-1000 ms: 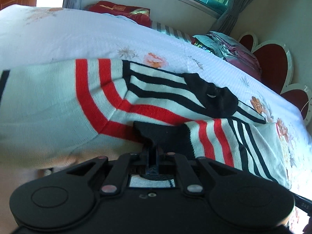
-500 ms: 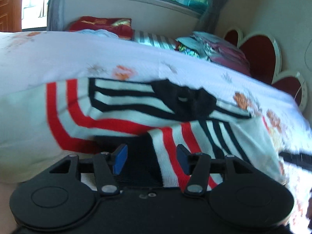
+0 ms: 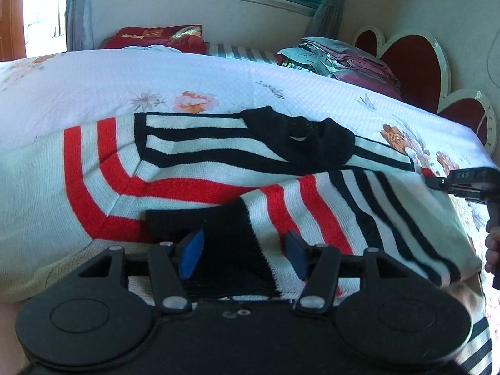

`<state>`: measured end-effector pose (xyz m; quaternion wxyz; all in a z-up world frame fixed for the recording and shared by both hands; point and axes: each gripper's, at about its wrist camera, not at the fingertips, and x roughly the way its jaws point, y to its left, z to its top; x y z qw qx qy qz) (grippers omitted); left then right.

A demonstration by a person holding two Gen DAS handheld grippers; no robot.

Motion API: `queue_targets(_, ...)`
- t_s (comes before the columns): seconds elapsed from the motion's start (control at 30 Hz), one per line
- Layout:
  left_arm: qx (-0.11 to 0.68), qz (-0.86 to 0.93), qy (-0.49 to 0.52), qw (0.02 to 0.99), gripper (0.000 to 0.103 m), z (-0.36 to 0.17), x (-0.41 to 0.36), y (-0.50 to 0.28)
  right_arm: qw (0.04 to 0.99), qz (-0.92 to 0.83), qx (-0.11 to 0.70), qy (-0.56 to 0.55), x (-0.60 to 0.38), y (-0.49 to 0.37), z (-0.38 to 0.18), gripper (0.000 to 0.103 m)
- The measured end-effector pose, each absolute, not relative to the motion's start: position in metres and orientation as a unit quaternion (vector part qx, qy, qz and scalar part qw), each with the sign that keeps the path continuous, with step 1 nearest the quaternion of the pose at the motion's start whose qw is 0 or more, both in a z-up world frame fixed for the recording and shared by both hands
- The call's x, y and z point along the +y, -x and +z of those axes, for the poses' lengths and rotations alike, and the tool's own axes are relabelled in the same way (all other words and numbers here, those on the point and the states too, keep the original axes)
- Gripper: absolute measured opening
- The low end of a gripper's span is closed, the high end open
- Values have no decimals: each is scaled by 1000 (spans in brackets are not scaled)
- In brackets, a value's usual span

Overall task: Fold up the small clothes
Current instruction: 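Move the left gripper to the other sleeve and grasp its black cuff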

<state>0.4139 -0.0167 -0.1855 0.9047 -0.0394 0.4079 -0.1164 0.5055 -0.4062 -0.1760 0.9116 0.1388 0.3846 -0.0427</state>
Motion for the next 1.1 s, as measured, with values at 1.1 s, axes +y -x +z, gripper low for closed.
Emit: queue_targets(1.1, 422, -86, -14, 902, 64, -181, -19, -399, 917, 85, 391, 1, -290, -402, -171, 44)
